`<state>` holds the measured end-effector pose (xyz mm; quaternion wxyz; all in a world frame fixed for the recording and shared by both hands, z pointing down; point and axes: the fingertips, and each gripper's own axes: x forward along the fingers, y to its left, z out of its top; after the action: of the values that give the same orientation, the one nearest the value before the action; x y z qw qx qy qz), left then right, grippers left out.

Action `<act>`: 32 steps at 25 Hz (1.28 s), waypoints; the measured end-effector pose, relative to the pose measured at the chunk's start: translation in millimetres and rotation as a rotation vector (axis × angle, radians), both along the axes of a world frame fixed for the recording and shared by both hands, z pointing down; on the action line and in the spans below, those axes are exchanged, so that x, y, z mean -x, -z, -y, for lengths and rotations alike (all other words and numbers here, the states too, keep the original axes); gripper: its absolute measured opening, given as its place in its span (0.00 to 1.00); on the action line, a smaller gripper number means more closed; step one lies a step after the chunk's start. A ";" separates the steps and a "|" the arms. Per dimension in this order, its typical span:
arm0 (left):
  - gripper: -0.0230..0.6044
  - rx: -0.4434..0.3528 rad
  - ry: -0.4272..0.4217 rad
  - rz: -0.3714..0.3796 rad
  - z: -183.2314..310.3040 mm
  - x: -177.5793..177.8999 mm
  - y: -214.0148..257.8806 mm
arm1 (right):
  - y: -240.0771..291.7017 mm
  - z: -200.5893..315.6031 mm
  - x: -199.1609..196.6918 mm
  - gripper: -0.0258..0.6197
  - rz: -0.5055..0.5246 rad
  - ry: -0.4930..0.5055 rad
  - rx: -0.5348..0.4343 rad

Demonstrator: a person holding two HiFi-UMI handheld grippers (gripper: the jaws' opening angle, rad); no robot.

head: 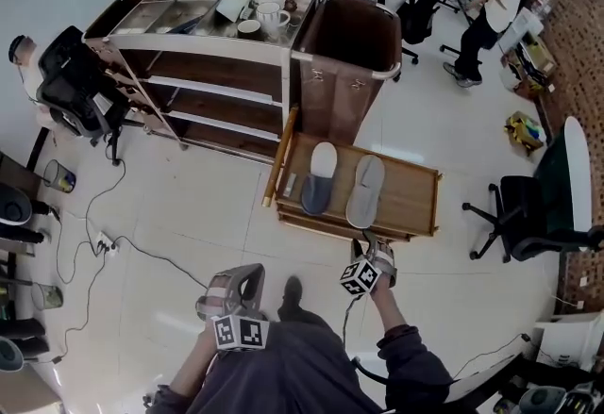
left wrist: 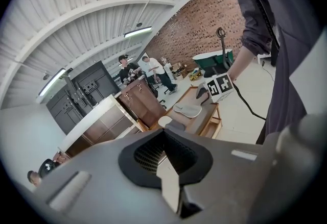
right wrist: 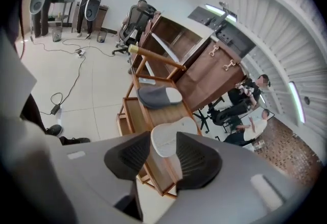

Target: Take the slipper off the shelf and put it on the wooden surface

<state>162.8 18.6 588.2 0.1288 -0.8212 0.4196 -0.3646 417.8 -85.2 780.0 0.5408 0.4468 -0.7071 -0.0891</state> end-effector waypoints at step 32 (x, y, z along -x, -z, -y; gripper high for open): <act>0.06 -0.001 -0.232 -0.047 -247.1 25.8 -9.0 | 209.0 -354.2 146.9 0.07 0.111 -0.069 -0.336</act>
<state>137.1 265.7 597.2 0.1607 -0.8726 0.3249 -0.3274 270.9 269.1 571.0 0.4215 0.5590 -0.6953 -0.1625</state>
